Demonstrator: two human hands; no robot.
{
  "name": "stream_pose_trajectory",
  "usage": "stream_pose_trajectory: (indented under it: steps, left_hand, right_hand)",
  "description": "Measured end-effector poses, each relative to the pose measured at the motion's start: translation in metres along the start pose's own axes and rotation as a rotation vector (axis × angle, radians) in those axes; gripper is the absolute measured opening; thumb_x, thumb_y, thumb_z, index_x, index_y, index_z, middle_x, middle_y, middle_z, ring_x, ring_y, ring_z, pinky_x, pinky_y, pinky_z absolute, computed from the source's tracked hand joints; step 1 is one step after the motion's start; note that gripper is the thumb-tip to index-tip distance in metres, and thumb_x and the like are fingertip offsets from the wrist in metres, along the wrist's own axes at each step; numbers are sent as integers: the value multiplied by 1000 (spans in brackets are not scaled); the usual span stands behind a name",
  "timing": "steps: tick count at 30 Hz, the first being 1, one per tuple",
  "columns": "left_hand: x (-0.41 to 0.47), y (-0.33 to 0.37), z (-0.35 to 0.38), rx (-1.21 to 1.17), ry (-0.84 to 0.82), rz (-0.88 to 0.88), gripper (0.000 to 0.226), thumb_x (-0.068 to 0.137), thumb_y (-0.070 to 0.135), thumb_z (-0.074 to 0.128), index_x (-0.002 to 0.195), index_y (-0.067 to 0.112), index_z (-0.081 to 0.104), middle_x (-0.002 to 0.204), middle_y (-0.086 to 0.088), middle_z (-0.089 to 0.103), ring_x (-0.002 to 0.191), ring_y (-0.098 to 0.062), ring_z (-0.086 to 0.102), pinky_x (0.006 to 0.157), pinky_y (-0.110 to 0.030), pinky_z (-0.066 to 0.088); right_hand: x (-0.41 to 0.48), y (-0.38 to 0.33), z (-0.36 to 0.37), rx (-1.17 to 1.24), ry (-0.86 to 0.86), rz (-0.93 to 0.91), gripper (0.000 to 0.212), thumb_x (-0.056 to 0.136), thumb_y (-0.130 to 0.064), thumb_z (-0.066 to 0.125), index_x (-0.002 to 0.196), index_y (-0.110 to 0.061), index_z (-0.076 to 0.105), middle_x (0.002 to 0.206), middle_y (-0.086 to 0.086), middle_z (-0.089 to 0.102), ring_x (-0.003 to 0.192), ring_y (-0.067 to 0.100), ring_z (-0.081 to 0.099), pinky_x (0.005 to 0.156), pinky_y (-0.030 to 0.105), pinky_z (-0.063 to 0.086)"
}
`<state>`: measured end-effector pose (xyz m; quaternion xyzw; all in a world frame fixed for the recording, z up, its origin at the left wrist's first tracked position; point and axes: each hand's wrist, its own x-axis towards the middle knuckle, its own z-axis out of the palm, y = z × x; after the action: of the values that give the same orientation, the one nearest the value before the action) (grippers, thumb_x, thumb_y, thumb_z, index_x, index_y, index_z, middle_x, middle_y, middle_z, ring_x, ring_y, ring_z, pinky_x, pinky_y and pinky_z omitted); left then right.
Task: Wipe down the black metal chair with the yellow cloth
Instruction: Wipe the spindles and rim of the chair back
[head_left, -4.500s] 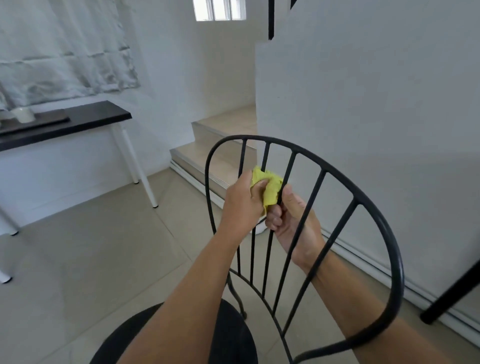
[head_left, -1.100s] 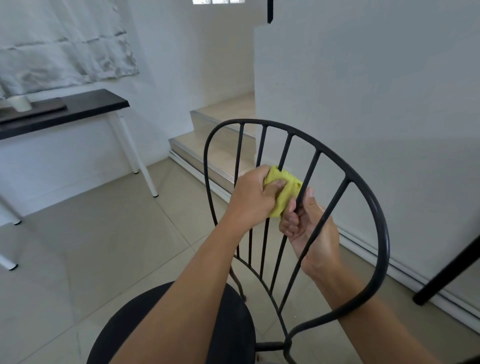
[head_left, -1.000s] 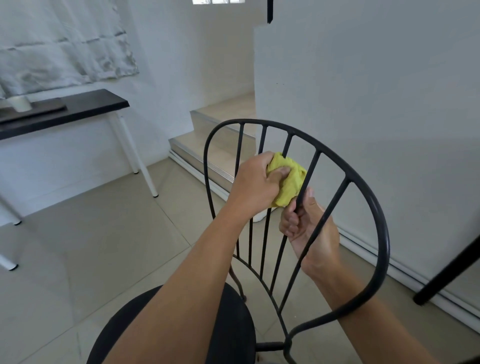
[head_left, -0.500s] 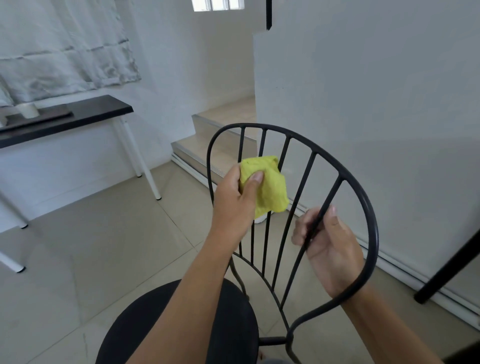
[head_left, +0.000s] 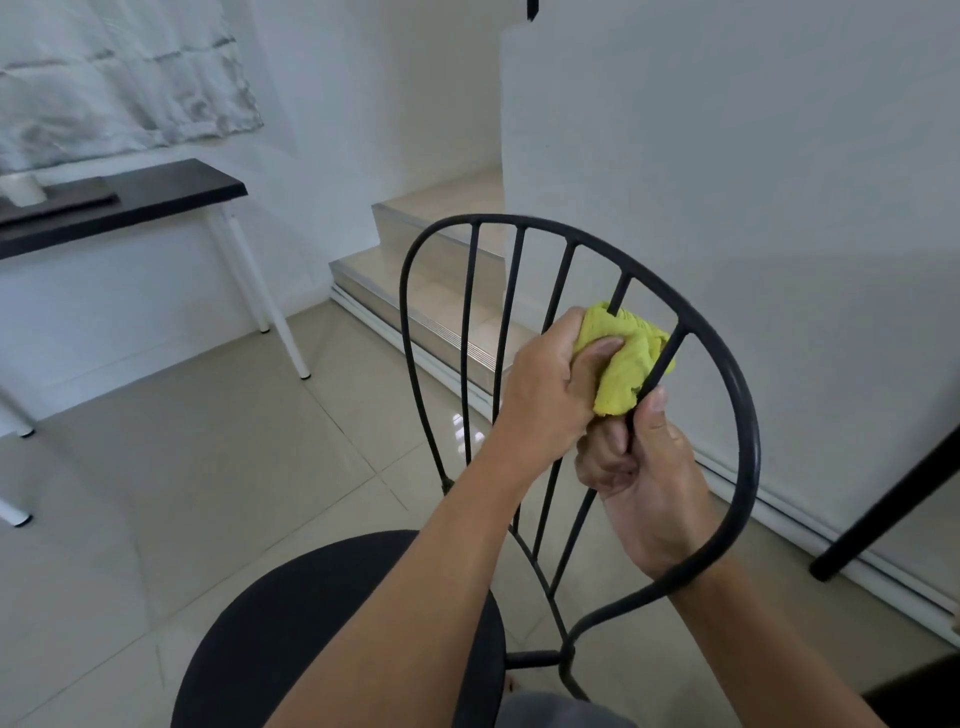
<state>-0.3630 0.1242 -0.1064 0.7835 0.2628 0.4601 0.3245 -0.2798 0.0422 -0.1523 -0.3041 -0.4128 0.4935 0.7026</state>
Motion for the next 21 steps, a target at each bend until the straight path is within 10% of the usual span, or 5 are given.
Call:
stream_pose_trajectory:
  steps: [6, 13, 21]
  left_hand:
    - [-60, -54, 11, -15, -14, -63, 12, 101, 9, 45, 95, 10, 55, 72, -8, 57, 62, -21, 54, 56, -41, 47]
    - [-153, -137, 35, 220, -214, -369, 16, 103, 33, 45, 88, 27, 47, 71, 9, 56, 59, -3, 50, 51, -18, 38]
    - [-156, -134, 30, 268, -309, -489, 10, 102, 34, 46, 98, 26, 51, 79, 4, 60, 64, -4, 53, 56, -22, 45]
  right_hand:
    - [1, 2, 0, -11, -21, -44, 55, 88, -69, 51, 63, -20, 46, 55, -6, 34, 49, 11, 28, 46, 24, 29]
    - [-1, 2, 1, -49, -4, -41, 57, 87, -71, 49, 64, -19, 42, 55, -8, 32, 49, 12, 26, 48, 28, 25]
    - [-1, 3, 0, -52, -12, -54, 57, 88, -70, 49, 65, -18, 41, 55, -7, 32, 49, 13, 26, 48, 28, 25]
